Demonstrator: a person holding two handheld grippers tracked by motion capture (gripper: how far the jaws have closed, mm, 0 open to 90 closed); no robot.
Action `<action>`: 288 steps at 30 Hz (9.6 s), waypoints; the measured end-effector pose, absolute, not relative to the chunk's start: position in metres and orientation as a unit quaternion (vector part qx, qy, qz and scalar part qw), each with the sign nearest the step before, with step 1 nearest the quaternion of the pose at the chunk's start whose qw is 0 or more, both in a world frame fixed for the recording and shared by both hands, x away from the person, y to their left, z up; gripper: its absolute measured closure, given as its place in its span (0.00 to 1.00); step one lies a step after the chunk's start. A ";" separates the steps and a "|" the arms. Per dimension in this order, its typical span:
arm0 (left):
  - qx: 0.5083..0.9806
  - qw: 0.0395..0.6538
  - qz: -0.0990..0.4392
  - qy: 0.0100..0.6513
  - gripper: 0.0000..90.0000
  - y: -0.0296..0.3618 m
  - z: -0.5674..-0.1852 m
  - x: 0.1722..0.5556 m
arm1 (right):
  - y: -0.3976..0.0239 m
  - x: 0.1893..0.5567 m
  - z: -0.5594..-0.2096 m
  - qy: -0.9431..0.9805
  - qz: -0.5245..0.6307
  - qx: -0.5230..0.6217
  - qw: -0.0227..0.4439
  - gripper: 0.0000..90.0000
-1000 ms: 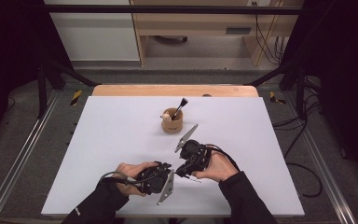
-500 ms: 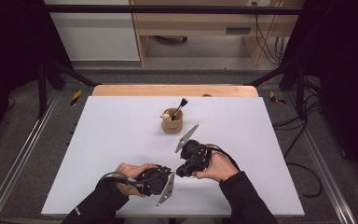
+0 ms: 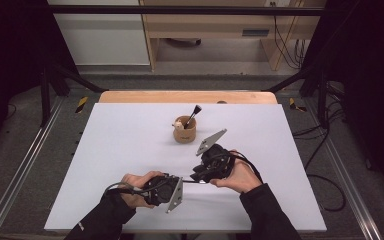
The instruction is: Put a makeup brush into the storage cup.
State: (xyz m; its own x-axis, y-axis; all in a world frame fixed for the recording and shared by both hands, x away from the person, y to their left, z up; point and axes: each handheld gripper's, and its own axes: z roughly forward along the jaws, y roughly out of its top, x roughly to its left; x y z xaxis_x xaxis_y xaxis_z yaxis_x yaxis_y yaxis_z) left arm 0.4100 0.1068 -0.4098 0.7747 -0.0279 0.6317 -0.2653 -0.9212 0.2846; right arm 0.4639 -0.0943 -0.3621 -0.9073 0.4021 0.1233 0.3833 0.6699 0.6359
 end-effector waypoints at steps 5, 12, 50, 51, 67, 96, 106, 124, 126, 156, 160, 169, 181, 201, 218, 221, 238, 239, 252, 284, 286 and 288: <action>0.926 0.204 0.315 -0.038 0.94 0.115 -0.409 0.414 | -0.116 0.464 -0.352 0.877 0.408 0.248 0.054 0.61; 0.926 0.236 0.291 0.030 0.94 0.128 -0.411 0.420 | -0.136 0.460 -0.347 0.839 0.452 0.284 0.104 0.41; 0.824 0.406 0.227 0.325 0.94 0.144 -0.422 0.424 | -0.142 0.437 -0.390 0.733 0.549 0.375 0.142 0.19; 0.824 0.404 0.225 0.326 0.94 0.143 -0.422 0.424 | -0.141 0.437 -0.391 0.732 0.551 0.375 0.142 0.20; 0.804 0.422 0.216 0.359 0.94 0.139 -0.422 0.423 | -0.111 0.438 -0.395 0.714 0.578 0.379 0.111 0.26; 0.787 0.443 0.216 0.370 0.94 0.107 -0.415 0.421 | -0.095 0.453 -0.400 0.661 0.610 0.435 0.048 0.54; 0.788 0.445 0.212 0.370 0.94 0.100 -0.415 0.419 | -0.093 0.456 -0.403 0.652 0.615 0.443 0.025 0.73; 0.793 0.445 0.200 0.364 0.93 0.095 -0.417 0.416 | -0.096 0.457 -0.405 0.640 0.624 0.448 -0.004 0.95; 0.795 0.446 0.199 0.359 0.92 0.095 -0.416 0.415 | -0.096 0.457 -0.405 0.644 0.623 0.444 -0.002 0.95; 0.801 0.474 0.208 0.300 0.19 0.152 -0.405 0.412 | -0.122 0.454 -0.392 0.664 0.619 0.409 0.094 0.95; 0.793 0.478 0.216 0.308 0.16 0.166 -0.402 0.411 | -0.125 0.454 -0.389 0.667 0.616 0.405 0.108 0.95; 0.784 0.478 0.231 0.322 0.11 0.199 -0.400 0.410 | -0.133 0.455 -0.384 0.666 0.614 0.405 0.125 0.95; 0.765 0.475 0.249 0.356 0.09 0.243 -0.402 0.407 | -0.135 0.457 -0.379 0.670 0.610 0.400 0.141 0.95; 0.759 0.472 0.253 0.370 0.08 0.275 -0.413 0.404 | -0.123 0.476 -0.372 0.675 0.600 0.393 0.173 0.95; 0.752 0.476 0.250 0.381 0.08 0.283 -0.414 0.406 | -0.112 0.505 -0.345 0.667 0.596 0.393 0.212 0.95; 0.752 0.476 0.250 0.383 0.08 0.284 -0.415 0.406 | -0.110 0.509 -0.343 0.667 0.595 0.392 0.217 0.95; 0.750 0.475 0.248 0.388 0.08 0.289 -0.416 0.408 | -0.098 0.539 -0.338 0.661 0.588 0.401 0.238 0.95; 0.750 0.475 0.248 0.388 0.08 0.289 -0.416 0.408 | -0.098 0.541 -0.338 0.660 0.588 0.401 0.240 0.95; 0.748 0.476 0.251 0.389 0.08 0.292 -0.416 0.409 | -0.088 0.562 -0.343 0.657 0.581 0.410 0.249 0.95; 0.748 0.478 0.253 0.385 0.08 0.293 -0.415 0.407 | -0.064 0.595 -0.372 0.660 0.560 0.434 0.250 0.95; 0.749 0.477 0.253 0.385 0.08 0.292 -0.415 0.407 | -0.064 0.596 -0.374 0.663 0.557 0.432 0.251 0.95; 0.749 0.477 0.253 0.383 0.08 0.292 -0.415 0.407 | -0.063 0.596 -0.376 0.664 0.555 0.435 0.249 0.95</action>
State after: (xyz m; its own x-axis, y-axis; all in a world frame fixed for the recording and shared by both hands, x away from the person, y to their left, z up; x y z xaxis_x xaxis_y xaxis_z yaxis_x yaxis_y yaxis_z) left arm 0.4073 0.2921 -0.4155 0.5780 0.8159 0.0130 0.3332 -0.2506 0.9089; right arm 0.5963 -0.0626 -0.3756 -0.4975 0.8542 0.1512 0.3007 0.0063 0.9537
